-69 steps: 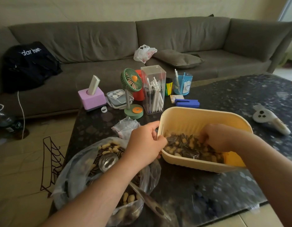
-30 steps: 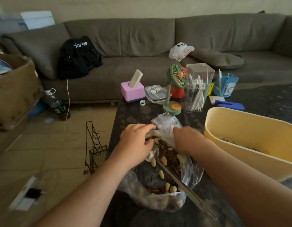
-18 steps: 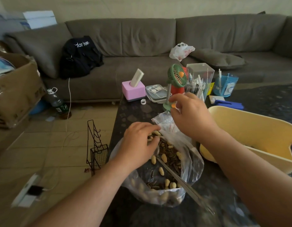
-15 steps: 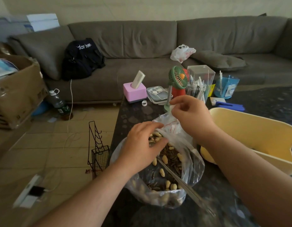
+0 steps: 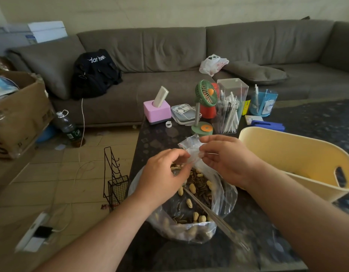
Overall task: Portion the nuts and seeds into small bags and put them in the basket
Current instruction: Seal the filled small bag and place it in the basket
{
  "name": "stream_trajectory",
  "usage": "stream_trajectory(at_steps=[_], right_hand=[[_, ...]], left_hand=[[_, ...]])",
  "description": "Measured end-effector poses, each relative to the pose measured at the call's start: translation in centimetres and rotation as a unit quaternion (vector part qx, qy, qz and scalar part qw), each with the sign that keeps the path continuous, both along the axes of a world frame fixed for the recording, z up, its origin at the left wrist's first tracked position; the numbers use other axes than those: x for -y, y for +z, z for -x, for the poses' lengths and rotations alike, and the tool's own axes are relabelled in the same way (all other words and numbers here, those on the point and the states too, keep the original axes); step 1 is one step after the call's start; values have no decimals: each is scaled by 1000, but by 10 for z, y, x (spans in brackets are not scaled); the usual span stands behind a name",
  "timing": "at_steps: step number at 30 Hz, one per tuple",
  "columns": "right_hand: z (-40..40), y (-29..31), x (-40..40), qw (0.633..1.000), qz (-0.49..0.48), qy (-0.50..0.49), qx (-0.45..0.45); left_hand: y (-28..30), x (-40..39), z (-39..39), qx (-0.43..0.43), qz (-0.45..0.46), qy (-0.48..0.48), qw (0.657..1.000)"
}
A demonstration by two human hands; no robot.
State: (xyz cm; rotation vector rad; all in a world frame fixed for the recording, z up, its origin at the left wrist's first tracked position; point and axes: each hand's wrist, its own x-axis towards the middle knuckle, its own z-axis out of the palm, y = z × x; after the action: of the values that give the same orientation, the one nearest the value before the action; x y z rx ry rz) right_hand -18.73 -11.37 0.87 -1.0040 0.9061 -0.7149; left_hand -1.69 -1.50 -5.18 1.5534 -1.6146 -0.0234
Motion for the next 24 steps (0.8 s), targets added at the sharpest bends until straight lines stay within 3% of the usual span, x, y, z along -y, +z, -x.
stream_trajectory(at_steps=[4,6,7,9,11,16,22,24], right_hand=[[4,-5,-4,999,7,32,-11],[4,-11,-5,994,93,20,-54],[4,-14,-6,976,185,5,-115],[6,-13,-11,900,362,-29,-241],[6,-14,-17,851,440,-20,-287],[0,-22,-27,863,390,45,-318],[7,-20,-21,796,451,41,-401],[8,-19,-20,804,430,54,-407]], left_hand=[[-2,1,1,50,11,21,998],[0,2,3,27,7,38,999],[2,2,3,-6,0,55,998],[5,4,4,-102,-25,85,991],[8,4,6,-170,-49,88,980],[11,-3,24,-144,-77,50,985],[13,1,17,-153,-52,88,983],[11,0,12,-132,-47,75,987]])
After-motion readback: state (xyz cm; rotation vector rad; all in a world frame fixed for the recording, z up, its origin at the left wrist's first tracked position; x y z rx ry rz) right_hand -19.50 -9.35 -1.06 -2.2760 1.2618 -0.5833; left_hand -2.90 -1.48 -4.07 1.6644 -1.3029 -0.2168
